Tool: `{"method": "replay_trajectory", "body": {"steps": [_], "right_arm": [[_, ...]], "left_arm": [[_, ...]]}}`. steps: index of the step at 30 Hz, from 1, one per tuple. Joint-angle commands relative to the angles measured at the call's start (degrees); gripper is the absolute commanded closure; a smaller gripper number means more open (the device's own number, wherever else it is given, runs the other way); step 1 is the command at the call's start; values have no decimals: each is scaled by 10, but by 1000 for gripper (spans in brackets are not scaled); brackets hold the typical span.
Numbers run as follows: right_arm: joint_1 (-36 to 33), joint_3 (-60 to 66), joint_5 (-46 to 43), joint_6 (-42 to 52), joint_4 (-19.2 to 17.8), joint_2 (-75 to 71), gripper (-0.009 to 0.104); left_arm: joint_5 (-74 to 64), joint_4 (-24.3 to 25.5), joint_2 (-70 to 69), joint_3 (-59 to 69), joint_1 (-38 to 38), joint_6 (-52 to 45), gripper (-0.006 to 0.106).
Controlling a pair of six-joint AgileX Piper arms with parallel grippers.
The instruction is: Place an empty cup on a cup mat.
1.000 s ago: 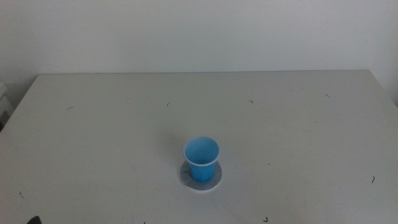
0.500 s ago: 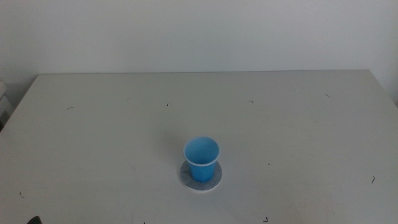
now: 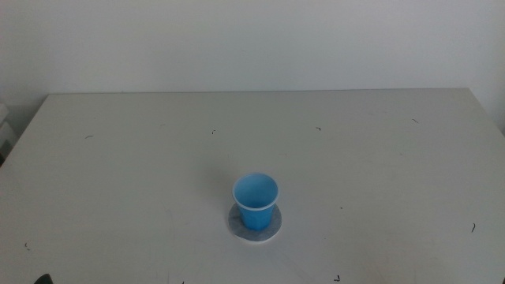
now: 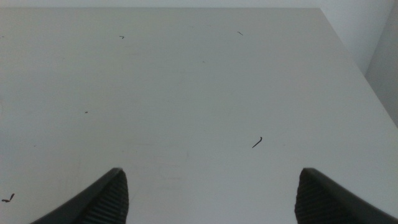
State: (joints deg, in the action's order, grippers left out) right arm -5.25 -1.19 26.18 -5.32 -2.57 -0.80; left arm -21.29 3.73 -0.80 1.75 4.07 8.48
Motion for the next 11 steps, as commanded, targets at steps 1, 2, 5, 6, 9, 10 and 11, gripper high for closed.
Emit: {"method": "replay_trajectory", "body": {"steps": [1,2,5,6,9,10,11], "right_arm": [[4,-14,-50,6,-5,-13,3],[4,-14,-50,6,-5,-13,3],[4,-6,-55,6,-5,-13,3],[4,-2,-57,6,-5,-13,3],[4,10,-65,6,-5,-13,3],[4,13,-67,6,-5,-13,3],[4,17,-70,6,-5,-13,3]], "left_arm": [[38,0,-6,-3,-1,6,-5],[38,0,-6,-3,-1,6,-5],[38,0,-6,-3,-1,6,-5],[38,0,-6,-3,-1,6,-5],[38,0,-6,-3,-1,6,-5],[38,0,-6,-3,-1,6,-5],[38,0,-6,-3,-1,6,-5]]}}
